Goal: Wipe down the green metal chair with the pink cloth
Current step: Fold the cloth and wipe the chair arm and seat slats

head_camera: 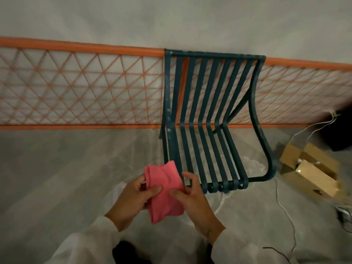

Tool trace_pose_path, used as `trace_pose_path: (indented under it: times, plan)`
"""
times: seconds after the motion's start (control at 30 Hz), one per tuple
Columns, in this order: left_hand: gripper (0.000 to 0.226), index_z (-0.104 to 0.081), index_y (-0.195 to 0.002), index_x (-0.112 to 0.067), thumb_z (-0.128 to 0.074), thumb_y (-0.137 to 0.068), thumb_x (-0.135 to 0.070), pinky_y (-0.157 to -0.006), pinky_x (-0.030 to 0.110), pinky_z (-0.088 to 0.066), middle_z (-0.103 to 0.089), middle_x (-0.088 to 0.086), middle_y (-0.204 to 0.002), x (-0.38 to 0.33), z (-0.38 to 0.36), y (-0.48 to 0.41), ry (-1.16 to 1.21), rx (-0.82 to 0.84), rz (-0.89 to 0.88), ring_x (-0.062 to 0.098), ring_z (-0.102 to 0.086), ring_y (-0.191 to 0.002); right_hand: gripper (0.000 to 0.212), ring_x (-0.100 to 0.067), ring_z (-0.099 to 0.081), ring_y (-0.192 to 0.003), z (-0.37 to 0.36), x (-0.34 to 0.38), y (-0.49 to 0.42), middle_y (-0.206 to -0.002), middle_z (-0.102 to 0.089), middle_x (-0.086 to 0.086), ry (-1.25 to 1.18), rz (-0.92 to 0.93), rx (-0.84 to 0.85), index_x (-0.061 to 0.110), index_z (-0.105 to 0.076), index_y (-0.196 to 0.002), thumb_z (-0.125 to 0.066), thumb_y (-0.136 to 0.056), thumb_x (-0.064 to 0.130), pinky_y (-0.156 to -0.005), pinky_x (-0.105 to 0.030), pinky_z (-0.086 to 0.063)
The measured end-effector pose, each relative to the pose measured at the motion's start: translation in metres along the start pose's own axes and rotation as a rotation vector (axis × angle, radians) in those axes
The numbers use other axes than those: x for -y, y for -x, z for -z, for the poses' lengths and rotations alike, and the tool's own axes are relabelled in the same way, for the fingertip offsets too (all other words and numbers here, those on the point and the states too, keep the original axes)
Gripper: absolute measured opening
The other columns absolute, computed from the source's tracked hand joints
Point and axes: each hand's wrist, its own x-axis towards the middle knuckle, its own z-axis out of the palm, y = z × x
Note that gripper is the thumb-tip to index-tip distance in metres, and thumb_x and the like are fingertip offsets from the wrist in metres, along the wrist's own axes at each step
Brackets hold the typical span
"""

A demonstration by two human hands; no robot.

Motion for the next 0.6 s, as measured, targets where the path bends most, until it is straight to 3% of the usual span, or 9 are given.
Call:
trace_pose_path:
  times: [0.1,0.17,0.23,0.4,0.5,0.6]
  plan:
    - [0.029,-0.064,-0.114,-0.026,-0.066,-0.088,-0.012,-0.071,0.032,-0.06,-0.075,-0.003,-0.103,0.003,-0.054,0.007,-0.089,-0.001,-0.034,0.015,-0.073,-0.091,0.043,-0.006,-0.061,-0.107,0.043,-0.008,0.009,-0.117,-0.061,0.015,0.028,0.032,-0.012,0.047,-0.048,-0.121,-0.071,-0.084,0.047,-0.077,-0.019,-0.048]
    - [0.029,-0.064,-0.115,-0.032,-0.065,-0.089,-0.019,-0.076,0.034,-0.061,-0.074,-0.007,-0.105,0.009,-0.099,0.012,-0.142,-0.022,-0.055,0.012,-0.072,-0.094,0.052,-0.002,-0.058,-0.109,0.079,-0.015,0.015,-0.122,-0.057,0.018,0.058,0.05,0.019,0.048,-0.048,-0.123,-0.071,-0.077,0.06,-0.076,-0.017,-0.046]
    - [0.028,-0.064,-0.116,-0.03,-0.064,-0.09,-0.02,-0.072,0.031,-0.06,-0.074,-0.005,-0.106,0.019,-0.136,0.015,-0.119,-0.045,-0.047,0.013,-0.072,-0.093,0.06,-0.002,-0.055,-0.113,0.111,-0.023,0.018,-0.126,-0.055,0.017,0.098,0.045,0.049,0.047,-0.049,-0.126,-0.068,-0.074,0.068,-0.078,-0.015,-0.044]
    - [0.034,-0.062,-0.119,-0.021,-0.06,-0.091,-0.002,-0.067,0.028,-0.059,-0.072,0.001,-0.109,0.058,-0.221,0.021,0.033,-0.073,0.098,0.016,-0.072,-0.093,0.059,-0.004,-0.053,-0.113,0.185,-0.049,0.028,-0.128,-0.047,0.017,0.206,-0.044,0.142,0.045,-0.049,-0.128,-0.068,-0.076,0.065,-0.081,-0.018,-0.043]
    - [0.042,-0.064,-0.119,-0.021,-0.058,-0.087,0.007,-0.076,0.039,-0.06,-0.073,0.002,-0.109,0.073,-0.257,0.018,0.098,-0.007,0.197,0.023,-0.071,-0.098,0.056,-0.003,-0.057,-0.106,0.219,-0.07,0.028,-0.126,-0.051,0.015,0.218,-0.107,0.196,0.042,-0.052,-0.126,-0.073,-0.076,0.055,-0.08,-0.018,-0.051]
    - [0.045,-0.066,-0.117,-0.017,-0.053,-0.085,0.012,-0.088,0.051,-0.056,-0.071,0.006,-0.114,0.079,-0.273,0.015,0.144,0.049,0.258,0.03,-0.069,-0.104,0.034,-0.005,-0.067,-0.101,0.238,-0.088,0.024,-0.116,-0.067,0.011,0.221,-0.114,0.223,0.042,-0.062,-0.115,-0.069,-0.082,0.046,-0.089,-0.028,-0.057]
